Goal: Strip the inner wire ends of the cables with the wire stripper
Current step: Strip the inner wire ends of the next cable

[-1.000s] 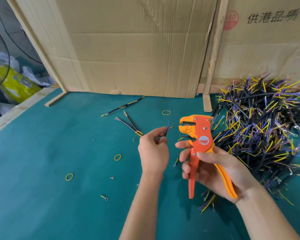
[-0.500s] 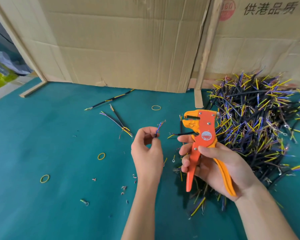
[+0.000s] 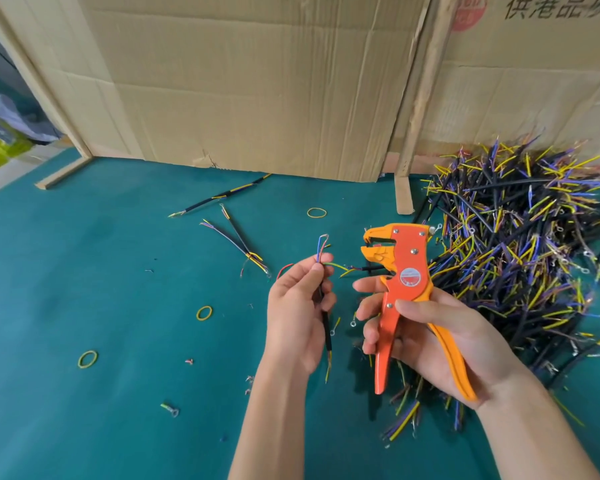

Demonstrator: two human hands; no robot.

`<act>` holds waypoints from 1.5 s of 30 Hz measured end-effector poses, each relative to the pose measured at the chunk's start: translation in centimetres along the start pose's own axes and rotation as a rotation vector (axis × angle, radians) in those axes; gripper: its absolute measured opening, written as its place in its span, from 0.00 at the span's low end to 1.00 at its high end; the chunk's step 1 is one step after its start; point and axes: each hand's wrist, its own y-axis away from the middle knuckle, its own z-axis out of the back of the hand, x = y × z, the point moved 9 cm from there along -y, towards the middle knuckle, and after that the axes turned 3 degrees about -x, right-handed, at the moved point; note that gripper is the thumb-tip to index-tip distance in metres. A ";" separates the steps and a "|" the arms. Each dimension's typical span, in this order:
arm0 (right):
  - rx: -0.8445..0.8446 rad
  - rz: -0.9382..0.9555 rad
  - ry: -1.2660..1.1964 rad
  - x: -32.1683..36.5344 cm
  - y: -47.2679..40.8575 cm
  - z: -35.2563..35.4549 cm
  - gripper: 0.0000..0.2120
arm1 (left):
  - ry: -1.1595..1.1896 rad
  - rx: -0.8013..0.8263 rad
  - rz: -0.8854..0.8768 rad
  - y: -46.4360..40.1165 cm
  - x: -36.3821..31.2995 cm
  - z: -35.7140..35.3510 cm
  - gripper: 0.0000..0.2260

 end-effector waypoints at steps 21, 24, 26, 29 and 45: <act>0.028 -0.093 0.035 -1.1 0.0 -1.0 0.30 | -0.461 -0.091 -0.365 0.7 -2.5 0.2 0.10; 0.025 -0.105 0.034 -1.3 -0.1 -1.0 0.29 | -0.465 -0.088 -0.381 0.7 -2.5 0.3 0.10; 0.019 -0.111 0.028 -1.4 -0.2 -1.0 0.27 | -0.455 -0.096 -0.399 0.7 -2.7 0.4 0.10; 0.011 -0.119 0.030 -1.5 -0.2 -1.0 0.25 | -0.433 -0.097 -0.416 0.8 -2.8 0.4 0.09; -0.033 -0.101 0.067 -1.3 0.0 -1.0 0.17 | -0.611 -0.043 -0.570 1.3 -3.2 -0.9 0.12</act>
